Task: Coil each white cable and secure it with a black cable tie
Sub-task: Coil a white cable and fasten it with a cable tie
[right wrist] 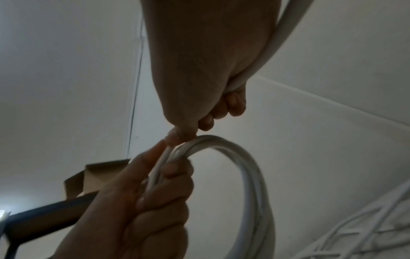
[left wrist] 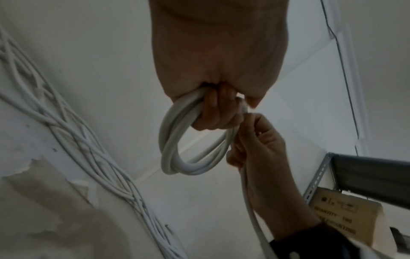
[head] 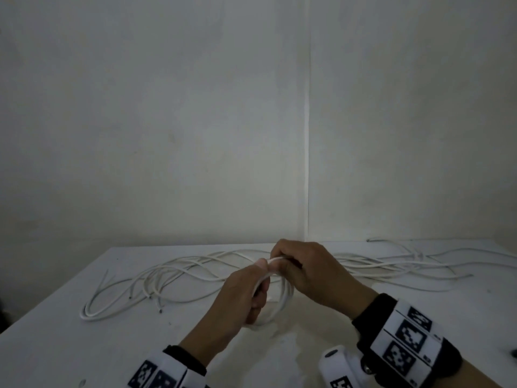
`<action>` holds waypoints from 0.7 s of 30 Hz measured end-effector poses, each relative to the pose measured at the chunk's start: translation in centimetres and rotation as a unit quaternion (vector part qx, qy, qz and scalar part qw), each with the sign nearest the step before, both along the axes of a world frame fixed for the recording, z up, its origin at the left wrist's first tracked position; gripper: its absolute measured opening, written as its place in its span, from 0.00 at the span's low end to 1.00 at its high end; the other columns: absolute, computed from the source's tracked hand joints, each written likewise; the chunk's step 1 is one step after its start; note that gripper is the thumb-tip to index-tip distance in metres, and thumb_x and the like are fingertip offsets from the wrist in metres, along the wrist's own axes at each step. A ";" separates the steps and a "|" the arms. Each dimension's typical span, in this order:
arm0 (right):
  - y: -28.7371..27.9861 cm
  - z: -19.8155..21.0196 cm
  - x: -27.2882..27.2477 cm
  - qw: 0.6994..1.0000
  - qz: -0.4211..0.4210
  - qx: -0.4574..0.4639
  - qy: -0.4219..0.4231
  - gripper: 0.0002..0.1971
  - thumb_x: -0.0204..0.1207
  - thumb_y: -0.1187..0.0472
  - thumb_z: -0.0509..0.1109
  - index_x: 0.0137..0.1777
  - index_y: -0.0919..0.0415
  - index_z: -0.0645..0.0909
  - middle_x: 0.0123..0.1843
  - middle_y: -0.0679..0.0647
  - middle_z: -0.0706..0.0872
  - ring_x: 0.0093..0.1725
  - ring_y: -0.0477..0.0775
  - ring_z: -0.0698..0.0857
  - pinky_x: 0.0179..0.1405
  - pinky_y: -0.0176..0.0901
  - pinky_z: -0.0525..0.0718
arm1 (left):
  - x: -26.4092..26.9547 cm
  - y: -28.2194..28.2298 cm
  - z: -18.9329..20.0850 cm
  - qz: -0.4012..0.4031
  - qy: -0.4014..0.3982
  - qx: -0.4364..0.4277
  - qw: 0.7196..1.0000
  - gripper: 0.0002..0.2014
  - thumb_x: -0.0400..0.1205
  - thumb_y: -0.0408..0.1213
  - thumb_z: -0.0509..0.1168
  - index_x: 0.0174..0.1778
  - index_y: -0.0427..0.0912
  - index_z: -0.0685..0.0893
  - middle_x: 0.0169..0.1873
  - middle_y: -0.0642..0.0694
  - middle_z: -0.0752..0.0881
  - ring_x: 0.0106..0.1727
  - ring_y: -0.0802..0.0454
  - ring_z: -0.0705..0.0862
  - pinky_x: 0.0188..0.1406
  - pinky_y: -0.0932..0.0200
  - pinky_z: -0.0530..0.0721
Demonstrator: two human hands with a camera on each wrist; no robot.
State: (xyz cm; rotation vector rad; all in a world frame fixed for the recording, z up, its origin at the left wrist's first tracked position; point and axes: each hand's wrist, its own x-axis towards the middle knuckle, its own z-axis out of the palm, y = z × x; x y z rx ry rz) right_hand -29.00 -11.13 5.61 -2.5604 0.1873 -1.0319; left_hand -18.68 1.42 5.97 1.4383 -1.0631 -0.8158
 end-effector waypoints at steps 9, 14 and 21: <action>-0.5 0.7 0.0 1.000 -0.010 0.012 -0.010 0.23 0.78 0.43 0.50 0.48 0.57 0.80 0.39 0.52 0.86 0.36 0.50 0.81 0.37 0.47 0.79 | 0.5 0.0 1.1 0.047 0.060 -0.022 0.997 0.21 0.85 0.43 0.52 0.24 0.43 0.66 0.15 0.53 0.62 0.16 0.59 0.55 0.14 0.70 0.55; 0.9 -0.4 0.6 0.992 0.025 0.118 -0.049 0.25 0.78 0.39 0.50 0.44 0.61 0.78 0.35 0.61 0.80 0.34 0.56 0.77 0.35 0.45 0.74 | 0.2 0.2 1.3 0.056 0.118 -0.056 0.990 0.21 0.84 0.43 0.52 0.24 0.43 0.64 0.16 0.53 0.59 0.16 0.60 0.54 0.13 0.68 0.53; 2.3 -0.2 1.3 0.986 -0.009 0.160 -0.057 0.14 0.78 0.43 0.52 0.40 0.47 0.75 0.28 0.45 0.80 0.28 0.47 0.76 0.33 0.40 0.72 | 0.5 0.0 1.3 0.072 0.182 -0.099 0.976 0.22 0.85 0.45 0.51 0.24 0.44 0.65 0.14 0.53 0.59 0.13 0.61 0.54 0.12 0.69 0.53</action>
